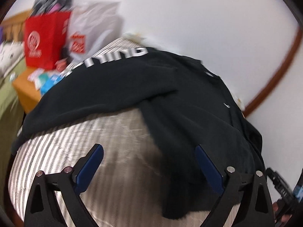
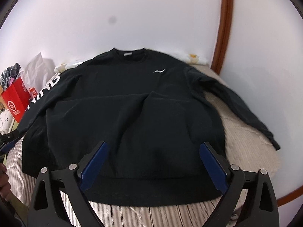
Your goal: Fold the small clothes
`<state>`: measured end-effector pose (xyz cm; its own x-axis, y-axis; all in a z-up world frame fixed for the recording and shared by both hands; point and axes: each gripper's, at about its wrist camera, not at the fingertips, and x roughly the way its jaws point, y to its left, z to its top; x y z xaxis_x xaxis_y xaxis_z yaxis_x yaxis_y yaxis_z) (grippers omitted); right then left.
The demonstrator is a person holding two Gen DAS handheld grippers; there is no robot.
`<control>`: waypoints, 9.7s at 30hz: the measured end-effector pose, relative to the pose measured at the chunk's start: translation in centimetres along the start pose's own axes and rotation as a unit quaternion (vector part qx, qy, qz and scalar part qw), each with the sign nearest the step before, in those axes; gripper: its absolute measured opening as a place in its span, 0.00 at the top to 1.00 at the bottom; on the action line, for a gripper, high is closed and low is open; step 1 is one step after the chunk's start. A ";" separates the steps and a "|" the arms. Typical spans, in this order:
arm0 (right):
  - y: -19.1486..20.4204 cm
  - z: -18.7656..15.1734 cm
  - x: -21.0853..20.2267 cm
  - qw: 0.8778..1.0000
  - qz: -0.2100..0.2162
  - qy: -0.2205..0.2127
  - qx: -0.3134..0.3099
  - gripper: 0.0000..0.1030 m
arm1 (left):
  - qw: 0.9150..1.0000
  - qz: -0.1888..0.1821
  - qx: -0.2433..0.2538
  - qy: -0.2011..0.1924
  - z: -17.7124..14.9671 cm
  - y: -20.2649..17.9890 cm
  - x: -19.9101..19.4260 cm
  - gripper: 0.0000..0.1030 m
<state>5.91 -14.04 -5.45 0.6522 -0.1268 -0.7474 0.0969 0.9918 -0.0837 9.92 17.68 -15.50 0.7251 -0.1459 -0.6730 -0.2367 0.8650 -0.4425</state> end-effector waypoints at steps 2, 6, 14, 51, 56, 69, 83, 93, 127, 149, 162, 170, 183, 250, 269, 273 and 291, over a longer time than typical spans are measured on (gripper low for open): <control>0.7 0.1 1.2 1.000 0.015 0.010 -0.003 0.21 | 1.000 -0.004 -0.021 -0.004 0.2 1.4 0.6 0.14; 2.3 0.1 3.6 0.999 0.035 0.032 0.005 0.22 | 0.997 -0.031 -0.073 -0.016 0.7 4.1 2.0 0.23; 5.3 -0.1 6.7 0.997 0.043 0.058 -0.026 0.22 | 0.994 -0.038 -0.104 -0.012 3.3 5.9 4.4 0.44; -8.7 -2.2 4.8 0.998 -0.011 0.019 0.066 0.22 | 0.941 -0.022 0.337 0.011 5.4 -31.0 16.1 0.94; -7.6 -2.1 5.3 0.998 -0.015 0.025 0.050 0.22 | 0.945 -0.034 0.323 0.031 4.4 -29.6 15.8 0.47; 1.1 7.8 8.7 0.997 0.067 -0.012 -0.036 0.22 | 0.968 0.056 0.244 -0.020 10.9 -16.1 10.5 0.37; 16.0 12.4 18.4 0.964 0.219 0.063 -0.135 0.22 | 0.970 0.161 0.180 0.000 14.2 -6.3 16.8 0.37; 19.8 10.1 20.6 0.960 0.204 0.054 -0.186 0.24 | 0.962 0.171 0.210 -0.026 13.2 -7.3 17.4 0.36; -10.1 15.8 22.1 0.997 -0.022 -0.045 0.062 0.61 | 0.972 0.158 0.173 -0.010 13.3 -6.1 18.1 0.31; -10.5 14.4 26.5 0.995 -0.069 0.043 0.065 0.49 | 0.976 0.153 0.155 0.013 13.6 -5.5 18.5 0.27; -10.3 14.5 26.7 0.995 -0.071 0.048 0.059 0.45 | 0.975 0.161 0.149 0.018 13.8 -5.3 18.6 0.19; -10.3 14.5 26.7 0.995 -0.071 0.048 0.059 0.44 | 0.975 0.165 0.150 0.018 13.8 -5.4 18.6 0.18; -10.3 14.5 26.7 0.995 -0.071 0.048 0.059 0.43 | 0.975 0.164 0.148 0.019 13.8 -5.3 18.6 0.17; -11.8 10.2 16.9 0.992 -0.091 0.017 -0.086 0.37 | 0.972 0.144 0.188 0.015 13.2 -6.7 18.6 0.16; -17.9 13.9 21.0 0.997 -0.018 -0.016 0.070 0.88 | 0.971 0.145 0.188 0.016 13.2 -6.8 18.6 0.16; -18.9 13.8 22.7 0.996 -0.016 0.020 0.090 0.84 | 0.971 0.145 0.187 0.017 13.2 -6.7 18.7 0.16; -23.7 7.0 12.4 0.991 -0.120 -0.008 0.059 0.30 | 0.971 0.147 0.185 0.018 13.4 -6.7 18.7 0.14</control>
<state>16.95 -39.26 -8.09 0.6111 -0.3604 -0.7048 0.3371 0.9240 -0.1802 33.71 15.56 -17.17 0.6367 0.1236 -0.7612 -0.1766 0.9842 0.0122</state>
